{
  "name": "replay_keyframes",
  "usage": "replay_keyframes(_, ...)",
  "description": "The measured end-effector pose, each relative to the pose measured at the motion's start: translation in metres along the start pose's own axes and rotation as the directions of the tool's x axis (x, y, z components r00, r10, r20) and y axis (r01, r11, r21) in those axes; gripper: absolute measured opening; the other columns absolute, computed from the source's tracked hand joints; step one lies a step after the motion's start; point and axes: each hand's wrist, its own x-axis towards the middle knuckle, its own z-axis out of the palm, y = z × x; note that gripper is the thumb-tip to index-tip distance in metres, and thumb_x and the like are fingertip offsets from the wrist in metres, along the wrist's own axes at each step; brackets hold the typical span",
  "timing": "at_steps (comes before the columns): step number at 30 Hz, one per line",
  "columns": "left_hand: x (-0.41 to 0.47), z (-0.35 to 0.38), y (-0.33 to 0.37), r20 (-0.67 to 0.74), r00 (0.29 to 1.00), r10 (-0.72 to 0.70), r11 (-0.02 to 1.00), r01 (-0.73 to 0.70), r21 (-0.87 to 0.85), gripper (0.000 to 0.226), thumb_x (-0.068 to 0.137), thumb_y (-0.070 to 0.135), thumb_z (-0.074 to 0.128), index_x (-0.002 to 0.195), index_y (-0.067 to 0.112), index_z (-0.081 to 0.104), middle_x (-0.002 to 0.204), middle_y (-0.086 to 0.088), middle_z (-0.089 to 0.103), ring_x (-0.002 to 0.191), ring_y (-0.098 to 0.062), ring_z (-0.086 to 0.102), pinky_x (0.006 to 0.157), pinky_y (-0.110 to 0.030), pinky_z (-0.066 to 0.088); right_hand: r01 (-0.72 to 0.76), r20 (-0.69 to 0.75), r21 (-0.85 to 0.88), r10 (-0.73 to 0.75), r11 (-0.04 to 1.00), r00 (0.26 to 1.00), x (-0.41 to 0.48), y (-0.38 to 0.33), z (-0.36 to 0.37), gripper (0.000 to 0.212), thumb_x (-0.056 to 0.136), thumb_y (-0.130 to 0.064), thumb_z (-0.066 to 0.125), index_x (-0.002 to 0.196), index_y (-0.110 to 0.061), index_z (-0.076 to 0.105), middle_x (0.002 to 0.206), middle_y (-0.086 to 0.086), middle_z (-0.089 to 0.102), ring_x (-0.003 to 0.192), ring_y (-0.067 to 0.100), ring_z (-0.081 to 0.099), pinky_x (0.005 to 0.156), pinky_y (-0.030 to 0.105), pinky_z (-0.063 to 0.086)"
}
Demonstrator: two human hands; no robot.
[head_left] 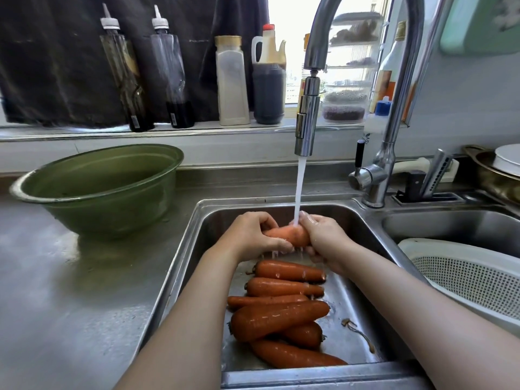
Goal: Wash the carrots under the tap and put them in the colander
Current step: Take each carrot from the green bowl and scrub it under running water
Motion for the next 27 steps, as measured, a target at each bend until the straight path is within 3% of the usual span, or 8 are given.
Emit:
replay_keyframes(4, -0.002, -0.006, -0.008, -0.030, 0.999, -0.027, 0.999, 0.026, -0.018, 0.042, 0.068, 0.045, 0.093, 0.103, 0.029, 0.075, 0.099, 0.011, 0.070, 0.094, -0.008, 0.066, 0.079, -0.025, 0.056, -0.071, 0.287, 0.086, 0.043, 0.994, 0.957, -0.005, -0.002, -0.011, 0.026, 0.107, -0.029, 0.055, 0.128, -0.018, 0.064, 0.101, 0.018, 0.064, 0.060, 0.013, 0.056, 0.047, 0.022, 0.045)
replay_keyframes(7, -0.002, -0.006, -0.004, -0.054, 0.999, 0.001, 0.999, -0.003, -0.034, 0.037, 0.066, 0.042, 0.095, 0.096, 0.029, 0.077, 0.090, 0.011, 0.074, 0.086, -0.007, 0.069, 0.077, -0.027, 0.060, 0.012, 0.147, -0.060, -0.003, 0.998, 0.989, -0.004, 0.001, -0.004, 0.049, 0.082, -0.031, 0.087, 0.124, -0.023, 0.065, 0.108, 0.011, 0.067, 0.074, 0.016, 0.066, 0.052, 0.024, 0.052)
replay_keyframes(10, -0.001, -0.004, 0.001, -0.056, 0.998, 0.021, 0.997, -0.025, -0.068, 0.033, 0.068, 0.036, 0.095, 0.095, 0.027, 0.078, 0.088, 0.010, 0.074, 0.084, -0.006, 0.069, 0.070, -0.020, 0.056, 0.039, -0.044, -0.121, -0.045, 0.992, 0.998, -0.005, 0.000, 0.004, 0.059, 0.068, -0.048, 0.094, 0.116, -0.026, 0.067, 0.108, 0.004, 0.071, 0.094, 0.023, 0.071, 0.063, 0.030, 0.057)
replay_keyframes(13, -0.003, -0.005, 0.001, -0.030, 0.999, 0.013, 0.995, -0.016, -0.097, 0.032, 0.075, 0.036, 0.090, 0.104, 0.027, 0.078, 0.092, 0.011, 0.074, 0.088, -0.005, 0.069, 0.074, -0.018, 0.055, 0.068, -0.067, -0.149, -0.079, 0.986, 0.995, -0.006, -0.003, 0.004, 0.044, 0.083, -0.056, 0.080, 0.113, -0.026, 0.069, 0.099, 0.004, 0.072, 0.075, 0.016, 0.066, 0.049, 0.025, 0.047)
replay_keyframes(16, -0.003, -0.008, -0.005, -0.023, 1.000, -0.010, 0.996, 0.008, -0.090, 0.038, 0.078, 0.045, 0.086, 0.113, 0.029, 0.079, 0.098, 0.013, 0.076, 0.094, -0.006, 0.070, 0.090, -0.033, 0.059, 0.066, 0.102, -0.073, -0.058, 0.995, 0.993, -0.005, -0.004, -0.002, 0.028, 0.102, -0.044, 0.061, 0.120, -0.024, 0.069, 0.090, 0.011, 0.066, 0.055, 0.011, 0.055, 0.043, 0.023, 0.042)
replay_keyframes(20, -0.003, -0.011, -0.012, 0.011, 0.999, -0.053, 0.994, 0.054, -0.093, 0.038, 0.084, 0.048, 0.080, 0.118, 0.032, 0.077, 0.104, 0.014, 0.076, 0.101, -0.009, 0.069, 0.098, -0.042, 0.057, -0.034, 0.307, 0.138, -0.010, 0.990, 0.952, -0.009, -0.006, -0.010, 0.028, 0.105, -0.017, 0.058, 0.133, -0.020, 0.060, 0.114, 0.021, 0.063, 0.066, 0.015, 0.061, 0.052, 0.023, 0.048)
replay_keyframes(23, -0.003, -0.010, -0.008, 0.023, 1.000, -0.016, 0.997, 0.018, -0.080, 0.031, 0.090, 0.054, 0.072, 0.112, 0.033, 0.078, 0.098, 0.015, 0.077, 0.098, -0.007, 0.070, 0.095, -0.039, 0.058, 0.070, 0.212, -0.008, -0.066, 0.998, 0.975, -0.013, -0.007, -0.006, 0.031, 0.094, -0.018, 0.074, 0.123, -0.023, 0.065, 0.101, 0.012, 0.069, 0.065, 0.013, 0.062, 0.051, 0.021, 0.049)
replay_keyframes(27, -0.001, -0.006, -0.007, 0.036, 0.999, -0.036, 0.992, 0.040, -0.117, 0.039, 0.096, 0.062, 0.058, 0.113, 0.032, 0.078, 0.101, 0.012, 0.077, 0.101, -0.010, 0.069, 0.098, -0.040, 0.055, 0.106, 0.015, -0.067, -0.105, 0.992, 0.994, -0.014, -0.008, 0.001, 0.034, 0.088, -0.048, 0.078, 0.111, -0.023, 0.074, 0.075, 0.005, 0.070, 0.051, 0.012, 0.056, 0.040, 0.022, 0.041)
